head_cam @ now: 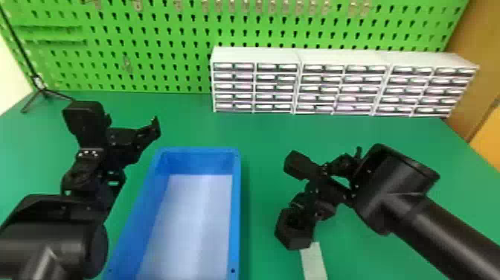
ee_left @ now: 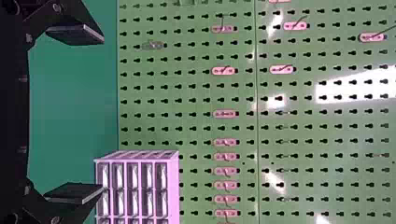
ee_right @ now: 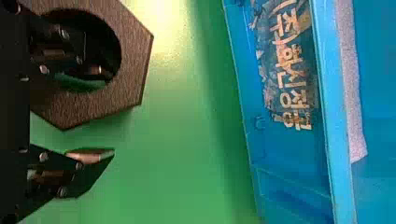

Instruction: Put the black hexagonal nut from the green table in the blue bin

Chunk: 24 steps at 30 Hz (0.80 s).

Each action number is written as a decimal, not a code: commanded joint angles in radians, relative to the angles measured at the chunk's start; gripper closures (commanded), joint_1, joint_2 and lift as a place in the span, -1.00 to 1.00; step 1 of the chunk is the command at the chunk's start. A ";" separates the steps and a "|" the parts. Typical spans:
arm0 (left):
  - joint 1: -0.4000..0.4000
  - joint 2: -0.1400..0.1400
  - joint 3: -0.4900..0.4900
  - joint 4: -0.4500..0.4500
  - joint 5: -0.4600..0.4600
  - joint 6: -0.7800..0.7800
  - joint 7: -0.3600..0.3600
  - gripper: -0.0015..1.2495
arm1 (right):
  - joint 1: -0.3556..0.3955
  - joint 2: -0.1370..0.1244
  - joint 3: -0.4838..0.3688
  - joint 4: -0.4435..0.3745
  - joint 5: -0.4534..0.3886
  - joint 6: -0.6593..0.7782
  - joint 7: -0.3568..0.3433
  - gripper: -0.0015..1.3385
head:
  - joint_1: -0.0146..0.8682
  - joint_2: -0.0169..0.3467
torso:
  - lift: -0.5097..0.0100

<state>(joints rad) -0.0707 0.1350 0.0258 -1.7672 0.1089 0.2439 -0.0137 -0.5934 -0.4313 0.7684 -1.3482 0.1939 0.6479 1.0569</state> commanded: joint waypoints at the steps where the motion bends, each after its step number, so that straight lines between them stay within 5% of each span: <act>1: 0.002 0.000 -0.001 0.000 0.000 0.000 0.000 -0.74 | -0.003 -0.010 0.002 -0.011 -0.008 0.002 0.000 0.40 | 0.58 -0.76 | 0.59; 16: -0.003 0.000 -0.004 0.000 -0.002 0.000 0.000 -0.74 | -0.009 -0.018 0.005 -0.016 -0.022 0.006 0.000 0.49 | 0.58 -0.76 | 0.59; 24: -0.003 0.000 -0.004 0.000 -0.002 0.000 0.000 -0.74 | -0.031 -0.038 -0.021 -0.016 -0.108 0.010 0.002 0.49 | 0.58 -0.76 | 0.59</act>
<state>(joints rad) -0.0736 0.1350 0.0214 -1.7671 0.1074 0.2439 -0.0137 -0.6117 -0.4587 0.7679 -1.3637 0.1374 0.6543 1.0577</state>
